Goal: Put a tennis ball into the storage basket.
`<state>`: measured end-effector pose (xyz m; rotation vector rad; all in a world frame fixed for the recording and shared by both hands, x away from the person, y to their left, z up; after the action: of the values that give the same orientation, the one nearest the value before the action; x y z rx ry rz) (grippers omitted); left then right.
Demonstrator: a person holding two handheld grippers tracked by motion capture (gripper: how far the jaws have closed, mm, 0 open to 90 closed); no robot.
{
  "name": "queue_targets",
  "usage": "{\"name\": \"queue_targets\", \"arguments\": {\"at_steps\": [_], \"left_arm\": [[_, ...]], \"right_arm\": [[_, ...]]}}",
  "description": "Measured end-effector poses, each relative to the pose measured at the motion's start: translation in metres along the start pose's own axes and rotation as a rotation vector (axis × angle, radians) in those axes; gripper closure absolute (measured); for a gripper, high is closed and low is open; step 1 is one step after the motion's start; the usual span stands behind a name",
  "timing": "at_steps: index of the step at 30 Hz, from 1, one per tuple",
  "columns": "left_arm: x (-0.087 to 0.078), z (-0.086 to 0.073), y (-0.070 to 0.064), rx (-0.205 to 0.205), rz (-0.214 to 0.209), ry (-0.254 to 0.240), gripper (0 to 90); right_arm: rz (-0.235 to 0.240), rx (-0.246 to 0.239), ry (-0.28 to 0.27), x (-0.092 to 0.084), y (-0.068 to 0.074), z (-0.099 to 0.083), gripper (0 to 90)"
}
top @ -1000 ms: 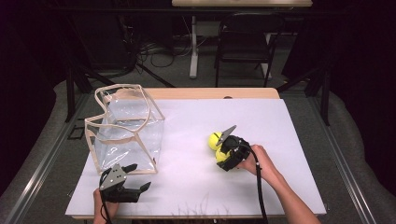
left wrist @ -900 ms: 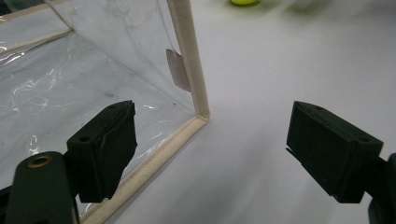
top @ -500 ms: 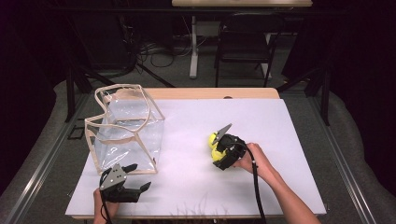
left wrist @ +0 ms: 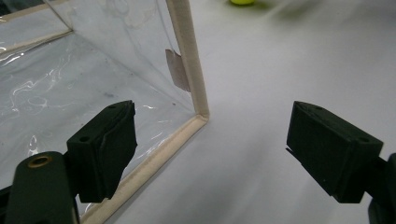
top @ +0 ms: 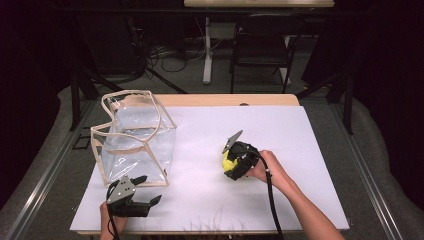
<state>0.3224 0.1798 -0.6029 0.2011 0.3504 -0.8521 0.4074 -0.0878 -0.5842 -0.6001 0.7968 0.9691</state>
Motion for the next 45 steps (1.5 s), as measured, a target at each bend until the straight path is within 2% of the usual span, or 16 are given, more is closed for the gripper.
{"name": "queue_targets", "arguments": {"at_steps": [25, 38, 45], "left_arm": [[0.000, 0.000, 0.000, 0.001, 0.000, 0.001, 15.9], [0.000, 0.000, 0.000, 0.003, 0.000, 0.001, 15.9], [0.000, 0.000, 0.000, 0.001, 0.002, 0.001, 15.9]], "right_arm": [[0.022, -0.040, -0.002, 0.006, 0.002, 0.024, 26.1], [0.020, -0.077, 0.002, 0.008, 0.001, 0.037, 26.1], [0.025, -0.079, 0.000, 0.010, 0.001, 0.043, 26.1]]}}
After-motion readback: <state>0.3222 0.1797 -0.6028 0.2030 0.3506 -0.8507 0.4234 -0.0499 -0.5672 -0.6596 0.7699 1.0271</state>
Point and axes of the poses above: each handheld gripper's, and its own axes: x roughly forward along the jaws, z roughly out of its top, y roughly to its left, the point moved 10 cm from there along x, roughly forward along the jaws, and after that the axes turned 8 degrees about -y, right-handed, at the moved point
